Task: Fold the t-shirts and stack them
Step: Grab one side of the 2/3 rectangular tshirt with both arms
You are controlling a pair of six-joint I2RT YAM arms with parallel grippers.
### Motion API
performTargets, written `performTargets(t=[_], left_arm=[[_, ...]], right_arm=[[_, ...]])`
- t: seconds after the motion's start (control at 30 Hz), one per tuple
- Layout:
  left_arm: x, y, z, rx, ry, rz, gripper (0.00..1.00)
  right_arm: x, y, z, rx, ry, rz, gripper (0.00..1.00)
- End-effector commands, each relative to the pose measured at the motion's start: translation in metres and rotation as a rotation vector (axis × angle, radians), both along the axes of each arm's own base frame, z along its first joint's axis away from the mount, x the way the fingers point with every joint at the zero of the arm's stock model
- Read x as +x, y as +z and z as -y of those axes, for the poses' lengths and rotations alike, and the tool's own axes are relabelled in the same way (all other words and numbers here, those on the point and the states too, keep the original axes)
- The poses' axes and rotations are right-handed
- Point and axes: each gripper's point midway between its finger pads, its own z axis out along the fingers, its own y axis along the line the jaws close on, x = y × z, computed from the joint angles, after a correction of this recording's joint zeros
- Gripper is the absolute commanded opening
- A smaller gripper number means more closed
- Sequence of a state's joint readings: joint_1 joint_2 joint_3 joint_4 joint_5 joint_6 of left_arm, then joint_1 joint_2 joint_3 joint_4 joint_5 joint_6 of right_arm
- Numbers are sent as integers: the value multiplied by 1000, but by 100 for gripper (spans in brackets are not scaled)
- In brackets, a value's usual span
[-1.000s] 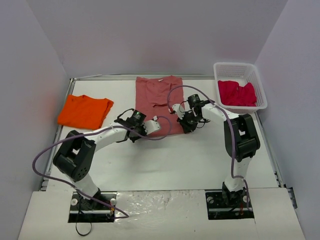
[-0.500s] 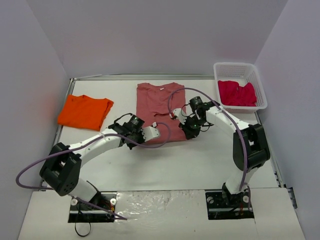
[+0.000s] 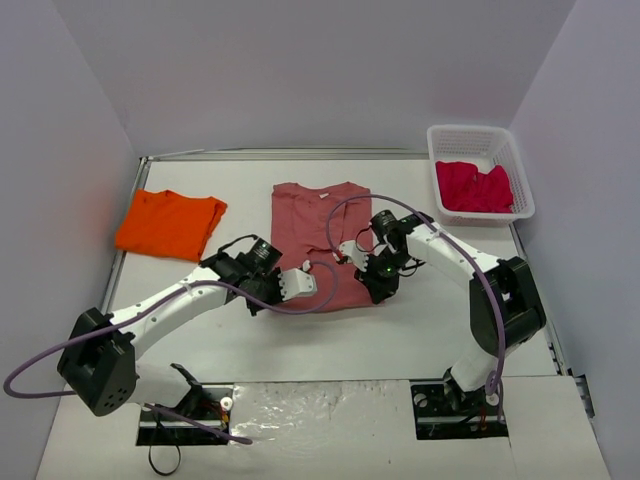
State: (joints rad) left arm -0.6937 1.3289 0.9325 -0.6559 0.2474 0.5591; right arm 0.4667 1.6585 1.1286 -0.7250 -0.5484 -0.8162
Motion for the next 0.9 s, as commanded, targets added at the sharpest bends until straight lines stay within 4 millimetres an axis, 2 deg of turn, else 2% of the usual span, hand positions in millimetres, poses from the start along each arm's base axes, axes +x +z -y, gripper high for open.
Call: performTargets(t=[0.0, 0.1, 0.2, 0.5, 0.73, 0.87], left_arm=[[-27, 12, 1, -12, -83, -83, 2], [-35, 13, 4, -11, -122, -109, 2], [-36, 14, 5, -10, -126, -108, 2], [-18, 34, 12, -27, -103, -34, 2], [5, 44, 10, -4, -53, 35, 2], [19, 52, 11, -5, -27, 70, 2]], right_arm=[[-27, 9, 6, -5, 41, -83, 0], [-33, 13, 5, 8, 59, -108, 0], [-37, 18, 4, 18, 75, -123, 0], [-22, 36, -5, 53, 80, -96, 0], [0, 44, -6, 51, 76, -59, 0], [22, 50, -5, 64, 47, -24, 0]])
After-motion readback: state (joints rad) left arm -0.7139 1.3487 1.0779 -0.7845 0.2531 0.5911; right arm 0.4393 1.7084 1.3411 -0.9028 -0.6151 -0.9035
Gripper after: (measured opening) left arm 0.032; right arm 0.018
